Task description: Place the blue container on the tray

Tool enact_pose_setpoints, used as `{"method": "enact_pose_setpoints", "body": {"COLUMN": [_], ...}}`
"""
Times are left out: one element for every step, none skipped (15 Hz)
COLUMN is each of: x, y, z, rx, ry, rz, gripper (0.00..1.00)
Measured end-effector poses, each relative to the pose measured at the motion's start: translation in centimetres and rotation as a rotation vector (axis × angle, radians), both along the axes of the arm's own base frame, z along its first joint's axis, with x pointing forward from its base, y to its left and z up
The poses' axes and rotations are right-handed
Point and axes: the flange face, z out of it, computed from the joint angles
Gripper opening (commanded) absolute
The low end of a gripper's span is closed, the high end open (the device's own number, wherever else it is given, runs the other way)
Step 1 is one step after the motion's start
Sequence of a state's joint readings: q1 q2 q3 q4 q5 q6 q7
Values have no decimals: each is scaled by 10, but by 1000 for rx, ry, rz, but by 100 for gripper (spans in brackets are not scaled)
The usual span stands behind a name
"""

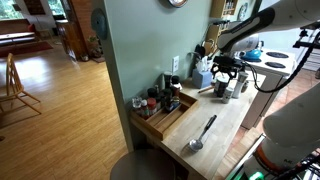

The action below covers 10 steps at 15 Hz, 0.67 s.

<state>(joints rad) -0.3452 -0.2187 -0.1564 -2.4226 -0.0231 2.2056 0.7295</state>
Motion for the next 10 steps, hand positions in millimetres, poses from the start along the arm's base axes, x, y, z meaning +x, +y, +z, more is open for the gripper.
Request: {"method": "enact_pose_setpoints", "body": {"x": [1,3,5,6,8,9,10,10,11,11], "y": [-3,-6,-8,-11,-13,-15,-18,-20,-22,-24], "z": [-3,-6,-9,-12,-14,-17,-20,-24,-27,-29], "rx": [-2,-6,-13,-21,-32,-44,-55,-62,-68,-73], "ry": [-1,-6,-11,-13,-12,-9,-6,-3,-2,-3], "rz": [-18,-34,-48,-61,-73,-83,-94,-103,-111,-117], "gripper": [100,100,100,100,100,100,100,100,100,100]}}
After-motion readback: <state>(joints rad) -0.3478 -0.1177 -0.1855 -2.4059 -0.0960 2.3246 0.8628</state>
